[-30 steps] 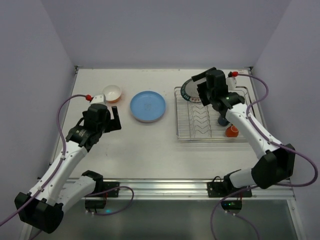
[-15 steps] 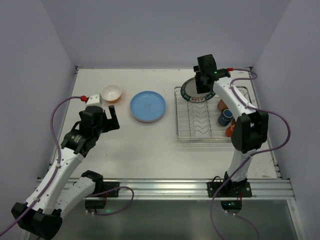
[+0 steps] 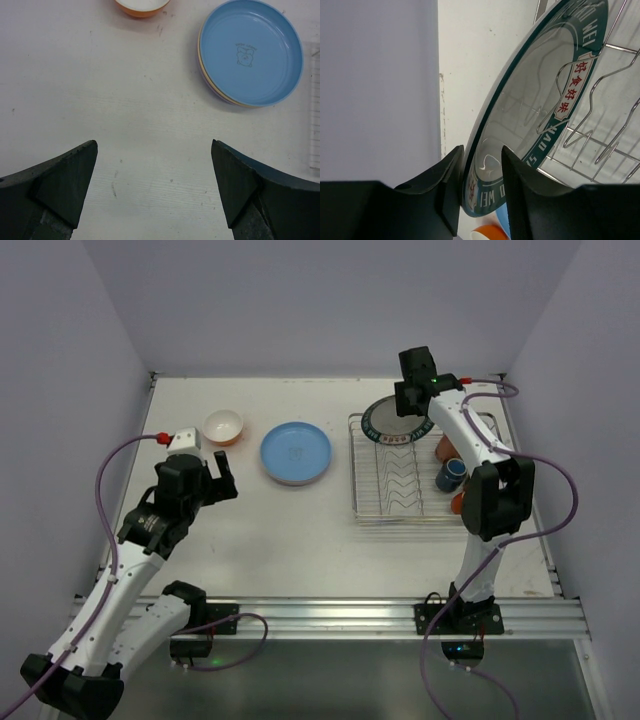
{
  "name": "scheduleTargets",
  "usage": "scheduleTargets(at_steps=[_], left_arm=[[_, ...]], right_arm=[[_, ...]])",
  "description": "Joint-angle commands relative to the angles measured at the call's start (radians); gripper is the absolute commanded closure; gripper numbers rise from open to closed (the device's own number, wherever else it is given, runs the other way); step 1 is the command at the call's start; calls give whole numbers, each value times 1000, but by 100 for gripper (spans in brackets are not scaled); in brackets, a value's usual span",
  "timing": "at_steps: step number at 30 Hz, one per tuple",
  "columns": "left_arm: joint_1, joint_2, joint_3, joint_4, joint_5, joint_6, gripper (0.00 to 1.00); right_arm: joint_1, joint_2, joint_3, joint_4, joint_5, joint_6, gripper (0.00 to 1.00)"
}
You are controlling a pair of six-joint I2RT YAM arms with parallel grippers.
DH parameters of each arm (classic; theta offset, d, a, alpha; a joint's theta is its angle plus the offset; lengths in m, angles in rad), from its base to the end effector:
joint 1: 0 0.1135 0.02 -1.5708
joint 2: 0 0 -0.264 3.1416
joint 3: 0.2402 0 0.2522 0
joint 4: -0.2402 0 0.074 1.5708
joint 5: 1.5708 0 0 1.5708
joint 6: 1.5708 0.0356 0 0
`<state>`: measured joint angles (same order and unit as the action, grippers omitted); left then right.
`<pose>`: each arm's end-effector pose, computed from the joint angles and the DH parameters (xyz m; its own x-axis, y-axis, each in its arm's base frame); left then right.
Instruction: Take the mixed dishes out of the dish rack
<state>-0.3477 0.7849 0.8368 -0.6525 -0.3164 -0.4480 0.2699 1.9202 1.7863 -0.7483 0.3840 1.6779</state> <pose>0.1577 -0.0454 0.3118 -0.5146 -0.2513 -0.8198 -0.1558 0.9676 -0.1989 0.4172 0.1016 0.3057 0.0619 0.9736 -0.2197 0.7418 0.1024 0.6627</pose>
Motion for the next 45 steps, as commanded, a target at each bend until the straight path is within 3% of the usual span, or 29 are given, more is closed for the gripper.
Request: scheduleTargets(at_steps=[1, 5, 6, 8, 15, 40, 45], left_arm=[[-4, -16, -7, 40, 4, 28, 0], [-4, -15, -7, 40, 4, 28, 0], [-4, -13, -7, 40, 4, 28, 0], [-4, -13, -7, 40, 4, 28, 0], [-4, -21, -7, 39, 0, 28, 0], [-4, -41, -8, 37, -10, 23, 0], [-5, -44, -7, 37, -12, 23, 0]], right_arm=[[-6, 5, 33, -28, 46, 36, 62], [-6, -7, 27, -28, 49, 43, 68], [-6, -12, 27, -26, 49, 51, 78], [-6, -23, 19, -28, 43, 60, 87], [-5, -50, 2, 20, 6, 62, 100], [-6, -266, -83, 168, -31, -107, 100], [-6, -354, -146, 277, -54, -179, 100]])
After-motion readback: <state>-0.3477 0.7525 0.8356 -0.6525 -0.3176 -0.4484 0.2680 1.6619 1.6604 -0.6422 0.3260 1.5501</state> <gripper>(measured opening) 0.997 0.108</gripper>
